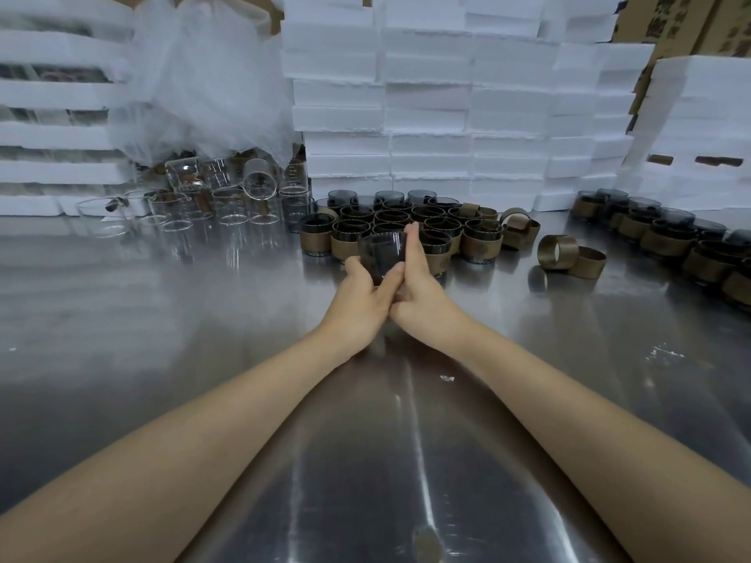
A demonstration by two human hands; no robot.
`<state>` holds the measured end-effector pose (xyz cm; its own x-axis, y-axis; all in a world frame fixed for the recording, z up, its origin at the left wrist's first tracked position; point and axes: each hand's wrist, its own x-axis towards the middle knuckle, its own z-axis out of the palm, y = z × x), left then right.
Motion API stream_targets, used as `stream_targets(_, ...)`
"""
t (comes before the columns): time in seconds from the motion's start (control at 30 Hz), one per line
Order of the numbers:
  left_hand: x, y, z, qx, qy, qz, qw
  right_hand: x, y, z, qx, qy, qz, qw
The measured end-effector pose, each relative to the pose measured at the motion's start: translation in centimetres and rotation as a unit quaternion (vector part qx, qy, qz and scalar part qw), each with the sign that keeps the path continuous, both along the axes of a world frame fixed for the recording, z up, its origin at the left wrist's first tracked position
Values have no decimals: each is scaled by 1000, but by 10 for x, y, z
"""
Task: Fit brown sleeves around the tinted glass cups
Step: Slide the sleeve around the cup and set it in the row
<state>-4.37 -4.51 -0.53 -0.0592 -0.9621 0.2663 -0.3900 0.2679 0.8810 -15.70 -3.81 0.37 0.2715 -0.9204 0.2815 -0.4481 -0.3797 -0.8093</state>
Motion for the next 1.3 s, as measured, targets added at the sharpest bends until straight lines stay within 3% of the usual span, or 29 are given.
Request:
stream_targets(0.17,5,1,-2,-35,39,-74,996,-11,-6,6,64,-182,23,981)
stream_targets(0.27,1,2,-2,34,163,-155,974,-10,-4,8,2,-158,-11,987)
stream_targets(0.37,1,2,1,62,229,-145,961,-1,-5,2,-74,-112,-109,985)
stream_targets(0.47,4,-3,-2,49,193,-134,971,5,-5,-4,-107,-65,-134,983)
stream_targets(0.57,4,-4,-3,11,64,-115,991,5,-6,-8,-111,0,-106,988)
stream_targets(0.67,7,-4,-5,-22,9,-108,994,0,-5,-3,-77,-19,-89,993)
stream_targets(0.77,9,-2,-5,-32,63,-126,990,-8,-4,7,-13,-97,-48,994)
stream_targets(0.87,5,3,-1,-18,126,-167,978,-15,-3,14,49,-168,55,983)
stream_targets(1.0,6,4,3,-13,150,-165,975,-15,-2,10,101,-206,143,963)
stream_targets(1.17,4,2,6,53,227,-90,968,-11,-7,-2,40,-138,60,988)
stream_targets(1.3,8,-3,8,85,237,-90,964,-6,-7,-5,-49,-181,14,982)
